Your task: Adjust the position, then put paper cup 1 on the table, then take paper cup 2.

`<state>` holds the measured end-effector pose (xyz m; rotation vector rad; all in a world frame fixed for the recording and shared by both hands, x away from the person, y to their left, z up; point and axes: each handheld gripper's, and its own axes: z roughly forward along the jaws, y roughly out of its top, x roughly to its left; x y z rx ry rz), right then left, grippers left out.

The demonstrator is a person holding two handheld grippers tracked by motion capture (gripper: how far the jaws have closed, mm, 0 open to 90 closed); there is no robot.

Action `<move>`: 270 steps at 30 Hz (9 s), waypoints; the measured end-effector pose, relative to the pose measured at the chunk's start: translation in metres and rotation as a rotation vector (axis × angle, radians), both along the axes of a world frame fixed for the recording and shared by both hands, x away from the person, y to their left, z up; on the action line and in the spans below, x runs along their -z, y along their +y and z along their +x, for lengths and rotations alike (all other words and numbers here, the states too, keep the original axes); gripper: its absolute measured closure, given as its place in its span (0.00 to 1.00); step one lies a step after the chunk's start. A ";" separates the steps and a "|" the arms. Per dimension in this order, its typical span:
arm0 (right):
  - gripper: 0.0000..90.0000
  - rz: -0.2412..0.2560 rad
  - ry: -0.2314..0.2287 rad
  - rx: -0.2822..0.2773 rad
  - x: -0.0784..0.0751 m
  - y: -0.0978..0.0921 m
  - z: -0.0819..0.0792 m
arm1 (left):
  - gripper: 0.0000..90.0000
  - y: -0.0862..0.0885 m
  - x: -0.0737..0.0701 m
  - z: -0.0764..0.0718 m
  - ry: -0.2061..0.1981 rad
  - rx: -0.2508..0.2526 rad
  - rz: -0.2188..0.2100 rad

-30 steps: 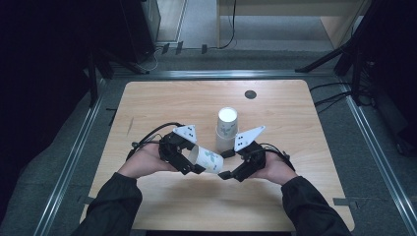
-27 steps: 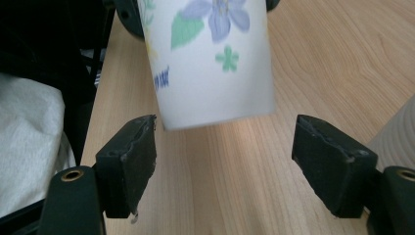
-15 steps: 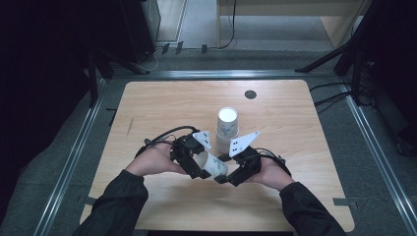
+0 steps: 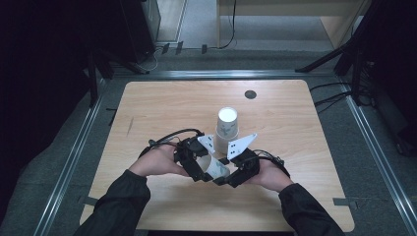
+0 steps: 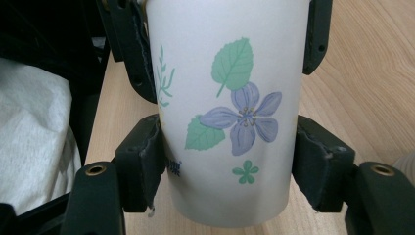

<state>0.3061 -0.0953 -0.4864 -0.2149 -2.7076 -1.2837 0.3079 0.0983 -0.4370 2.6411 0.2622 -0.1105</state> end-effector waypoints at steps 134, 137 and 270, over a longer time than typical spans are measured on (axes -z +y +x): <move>0.21 -0.074 -0.203 0.563 0.002 -0.083 0.023 | 0.28 0.104 -0.010 0.032 -0.088 -0.378 -0.345; 0.21 -0.071 -0.231 0.595 0.002 -0.086 0.028 | 0.28 0.111 -0.009 0.034 -0.100 -0.403 -0.329; 0.21 -0.059 -0.111 0.391 -0.048 -0.062 0.045 | 0.17 0.127 0.004 0.019 -0.050 -0.623 -0.280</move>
